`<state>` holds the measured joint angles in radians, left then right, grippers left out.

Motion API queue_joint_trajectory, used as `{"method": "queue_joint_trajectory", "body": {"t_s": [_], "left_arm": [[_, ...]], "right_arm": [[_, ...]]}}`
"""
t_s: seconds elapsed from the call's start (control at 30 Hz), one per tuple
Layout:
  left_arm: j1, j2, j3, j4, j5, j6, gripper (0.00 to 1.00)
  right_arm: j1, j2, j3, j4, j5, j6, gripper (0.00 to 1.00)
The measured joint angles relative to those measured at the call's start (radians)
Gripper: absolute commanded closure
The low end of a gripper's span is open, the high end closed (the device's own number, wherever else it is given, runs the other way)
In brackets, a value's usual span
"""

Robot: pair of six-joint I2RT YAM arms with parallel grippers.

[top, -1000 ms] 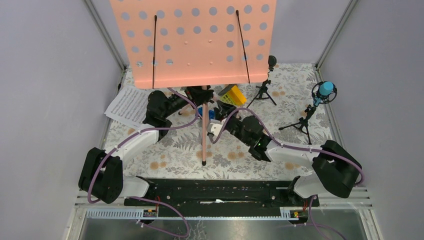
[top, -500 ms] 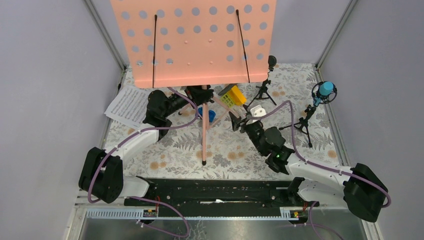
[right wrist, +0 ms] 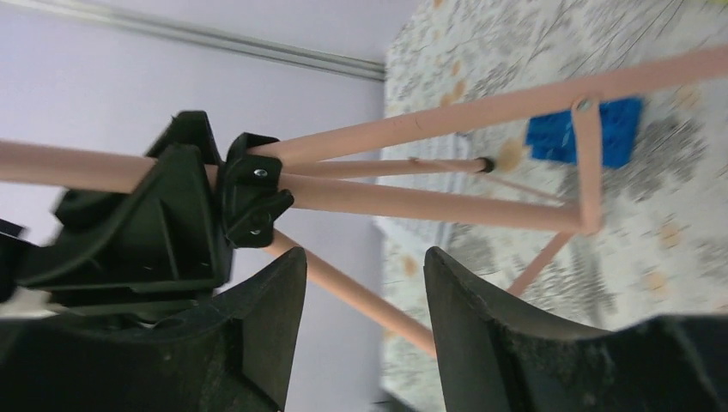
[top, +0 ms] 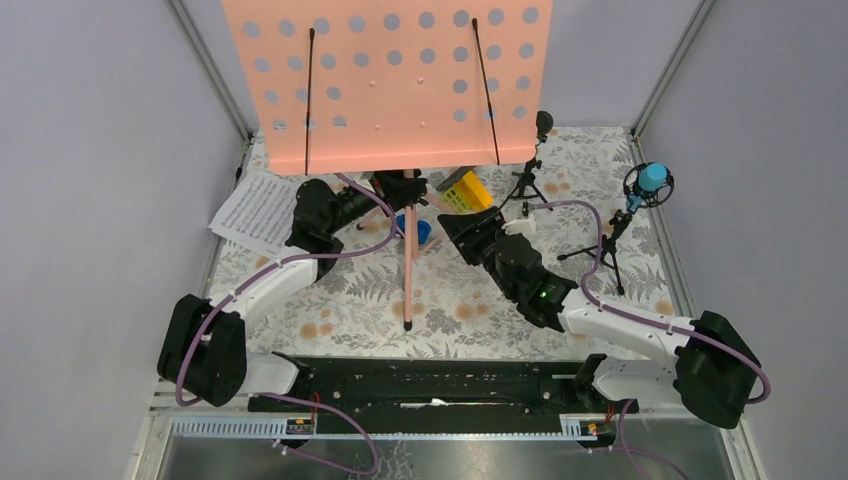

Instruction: Pack up the instrument practice props

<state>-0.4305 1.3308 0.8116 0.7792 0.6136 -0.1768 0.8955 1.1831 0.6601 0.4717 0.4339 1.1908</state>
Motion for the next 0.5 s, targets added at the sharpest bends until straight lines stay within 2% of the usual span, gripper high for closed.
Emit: {"method": "queue_joint_trajectory", "body": {"t_s": [0.07, 0.2, 0.5], "left_arm": [[0.000, 0.000, 0.000, 0.000, 0.000, -0.001, 1.00], [0.000, 0.007, 0.007, 0.000, 0.001, -0.006, 1.00], [0.001, 0.011, 0.013, -0.003, 0.004, -0.008, 1.00]], "right_arm": [[-0.001, 0.004, -0.029, 0.048, -0.008, 0.141, 0.41], [-0.008, 0.042, -0.040, 0.118, -0.023, 0.322, 0.41], [-0.047, 0.129, -0.039, 0.287, -0.074, 0.563, 0.44]]}}
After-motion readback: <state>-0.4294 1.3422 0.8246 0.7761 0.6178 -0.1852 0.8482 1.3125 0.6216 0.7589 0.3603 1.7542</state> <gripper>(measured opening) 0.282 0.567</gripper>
